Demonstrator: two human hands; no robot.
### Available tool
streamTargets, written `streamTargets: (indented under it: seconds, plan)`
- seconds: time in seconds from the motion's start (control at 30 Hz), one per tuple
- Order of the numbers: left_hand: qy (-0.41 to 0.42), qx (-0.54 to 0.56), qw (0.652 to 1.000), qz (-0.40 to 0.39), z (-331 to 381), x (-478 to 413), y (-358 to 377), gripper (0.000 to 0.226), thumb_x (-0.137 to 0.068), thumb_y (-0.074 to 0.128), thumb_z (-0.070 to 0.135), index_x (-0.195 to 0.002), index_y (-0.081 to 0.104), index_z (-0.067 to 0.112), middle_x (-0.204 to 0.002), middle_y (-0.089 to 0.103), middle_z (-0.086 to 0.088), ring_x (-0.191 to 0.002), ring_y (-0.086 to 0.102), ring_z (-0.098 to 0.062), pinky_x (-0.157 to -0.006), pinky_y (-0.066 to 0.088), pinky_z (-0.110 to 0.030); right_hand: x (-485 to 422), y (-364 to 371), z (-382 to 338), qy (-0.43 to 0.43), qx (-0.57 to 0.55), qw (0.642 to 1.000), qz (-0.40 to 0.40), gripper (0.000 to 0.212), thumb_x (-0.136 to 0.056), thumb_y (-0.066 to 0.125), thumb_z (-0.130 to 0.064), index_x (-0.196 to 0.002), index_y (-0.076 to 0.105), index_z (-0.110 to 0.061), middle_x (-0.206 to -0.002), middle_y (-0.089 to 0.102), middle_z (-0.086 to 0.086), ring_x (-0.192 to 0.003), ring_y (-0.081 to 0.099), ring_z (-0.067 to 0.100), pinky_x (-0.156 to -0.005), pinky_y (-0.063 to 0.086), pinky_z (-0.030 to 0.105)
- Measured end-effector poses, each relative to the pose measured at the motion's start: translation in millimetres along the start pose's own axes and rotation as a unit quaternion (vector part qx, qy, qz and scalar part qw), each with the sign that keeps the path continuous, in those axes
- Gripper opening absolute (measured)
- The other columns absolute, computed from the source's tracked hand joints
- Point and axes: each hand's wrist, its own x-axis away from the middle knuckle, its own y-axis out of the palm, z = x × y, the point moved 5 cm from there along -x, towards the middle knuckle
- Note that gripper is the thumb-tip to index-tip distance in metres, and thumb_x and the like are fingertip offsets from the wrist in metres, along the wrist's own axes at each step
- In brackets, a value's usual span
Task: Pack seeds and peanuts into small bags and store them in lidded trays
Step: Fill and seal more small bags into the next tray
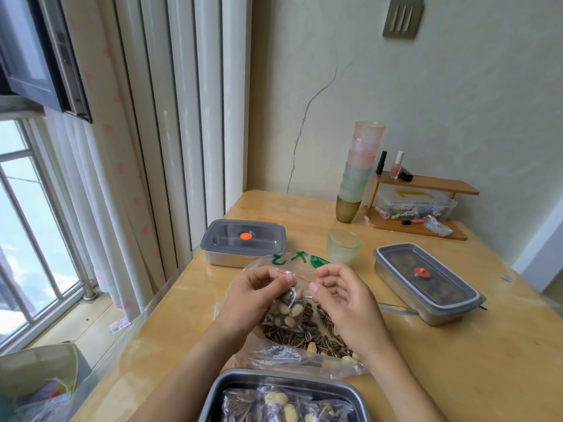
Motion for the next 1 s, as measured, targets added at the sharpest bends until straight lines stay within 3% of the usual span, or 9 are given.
streamTargets:
  seconds: [0.07,0.2,0.3,0.4,0.53,0.67,0.77,1.0]
  plan:
    - [0.005,0.007,1.000,-0.001,2.1,0.7,-0.5,0.019,-0.091,0.074,0.025,-0.089,0.075,0.006,-0.094,0.076,-0.018,-0.085,0.070,-0.023,-0.086,0.055,-0.041,-0.7,1.2,4.1,0.045,-0.046,0.998,-0.013,0.006,-0.095,0.074,-0.020,-0.100,0.070,-0.017,-0.092,0.074,-0.002,-0.089,0.072,0.017,-0.081,0.057,0.028]
    - [0.011,-0.004,1.000,-0.007,1.3,2.6,1.7,0.025,-0.095,0.072,0.026,-0.097,0.072,0.001,-0.101,0.074,-0.023,-0.094,0.072,-0.035,-0.094,0.055,-0.052,-1.6,2.3,4.6,0.069,-0.106,0.992,-0.018,0.010,-0.097,0.069,-0.011,-0.093,0.072,-0.003,-0.078,0.072,0.000,-0.074,0.067,0.012,-0.070,0.055,0.022]
    - [0.006,-0.017,0.999,-0.042,2.6,5.7,7.2,0.028,-0.095,0.072,0.030,-0.105,0.072,0.003,-0.106,0.074,-0.022,-0.104,0.070,-0.040,-0.097,0.055,-0.050,-1.8,2.4,4.8,0.061,-0.112,0.992,-0.009,0.010,-0.098,0.068,-0.010,-0.091,0.072,-0.004,-0.076,0.072,0.001,-0.071,0.066,0.012,-0.069,0.055,0.025]
    - [0.006,-0.024,0.998,-0.062,3.8,6.5,10.5,0.019,-0.092,0.074,0.023,-0.100,0.074,0.005,-0.100,0.076,-0.019,-0.092,0.073,-0.029,-0.088,0.058,-0.041,-0.7,3.2,3.5,0.048,-0.103,0.994,0.002,0.010,-0.097,0.069,-0.010,-0.090,0.073,-0.004,-0.073,0.072,0.001,-0.068,0.065,0.012,-0.068,0.055,0.024]
    - [0.004,-0.035,0.999,-0.035,0.6,3.5,7.4,0.015,-0.093,0.074,0.014,-0.092,0.069,0.000,-0.091,0.073,-0.018,-0.083,0.069,-0.023,-0.077,0.059,-0.034,0.4,1.8,1.6,-0.005,0.031,0.999,0.037,0.012,-0.094,0.074,-0.019,-0.082,0.072,-0.022,-0.076,0.074,-0.004,-0.072,0.070,0.017,-0.073,0.058,0.034]
    - [0.008,-0.052,0.998,-0.022,-0.5,2.7,6.1,0.013,-0.093,0.073,0.012,-0.090,0.069,0.000,-0.091,0.074,-0.016,-0.083,0.070,-0.023,-0.074,0.059,-0.033,3.8,3.4,-1.1,-0.045,0.097,0.992,0.060,0.015,-0.094,0.074,-0.022,-0.080,0.071,-0.026,-0.072,0.072,-0.009,-0.069,0.068,0.012,-0.069,0.058,0.031]
    - [0.009,-0.056,0.998,-0.016,-1.3,2.1,5.1,0.011,-0.093,0.073,0.013,-0.089,0.073,0.004,-0.093,0.074,-0.020,-0.083,0.071,-0.025,-0.077,0.059,-0.038,5.4,4.1,-1.9,-0.043,0.095,0.992,0.066,0.014,-0.095,0.073,-0.023,-0.081,0.071,-0.026,-0.072,0.072,-0.009,-0.069,0.069,0.012,-0.068,0.058,0.031]
    - [0.009,-0.048,0.999,-0.005,0.7,2.5,4.8,0.009,-0.092,0.075,0.014,-0.091,0.078,0.006,-0.089,0.077,-0.015,-0.080,0.072,-0.021,-0.074,0.059,-0.028,3.7,4.8,-0.4,0.006,0.042,0.998,0.036,0.011,-0.096,0.072,-0.023,-0.085,0.072,-0.023,-0.075,0.074,-0.002,-0.071,0.071,0.014,-0.075,0.060,0.038]
